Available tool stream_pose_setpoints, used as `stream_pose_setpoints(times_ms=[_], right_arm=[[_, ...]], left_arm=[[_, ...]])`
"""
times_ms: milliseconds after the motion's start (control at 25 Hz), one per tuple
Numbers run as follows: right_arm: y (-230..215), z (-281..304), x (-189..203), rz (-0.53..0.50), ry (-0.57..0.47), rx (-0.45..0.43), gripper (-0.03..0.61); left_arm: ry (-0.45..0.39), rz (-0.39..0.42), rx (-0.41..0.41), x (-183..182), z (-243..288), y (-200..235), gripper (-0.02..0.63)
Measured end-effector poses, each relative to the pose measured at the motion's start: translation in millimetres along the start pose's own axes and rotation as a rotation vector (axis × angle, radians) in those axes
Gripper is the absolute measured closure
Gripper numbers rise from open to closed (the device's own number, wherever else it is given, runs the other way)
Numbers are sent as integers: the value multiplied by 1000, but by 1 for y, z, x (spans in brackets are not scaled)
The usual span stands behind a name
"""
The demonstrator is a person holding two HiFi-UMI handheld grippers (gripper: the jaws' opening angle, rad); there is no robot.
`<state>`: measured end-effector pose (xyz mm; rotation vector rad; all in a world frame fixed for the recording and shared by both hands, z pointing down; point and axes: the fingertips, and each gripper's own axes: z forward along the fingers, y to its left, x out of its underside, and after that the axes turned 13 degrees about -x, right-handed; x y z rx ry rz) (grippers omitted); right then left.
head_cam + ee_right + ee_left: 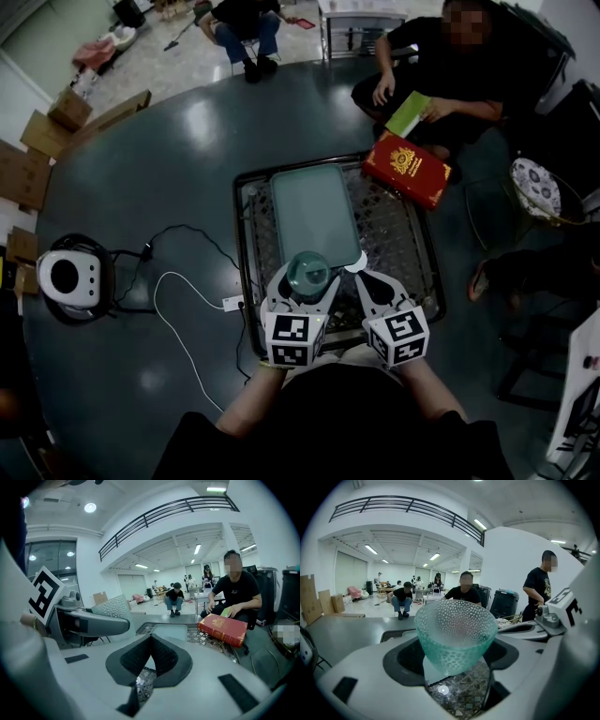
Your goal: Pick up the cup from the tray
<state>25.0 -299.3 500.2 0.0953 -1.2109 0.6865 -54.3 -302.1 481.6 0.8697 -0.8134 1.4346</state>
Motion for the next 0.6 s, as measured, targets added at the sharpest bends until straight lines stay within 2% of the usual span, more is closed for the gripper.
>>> stream_pose_setpoints(times_ms=[600], right_arm=[[6, -5, -1, -15, -6, 5, 569]], left_arm=[[0, -3, -11, 5, -6, 1, 241]])
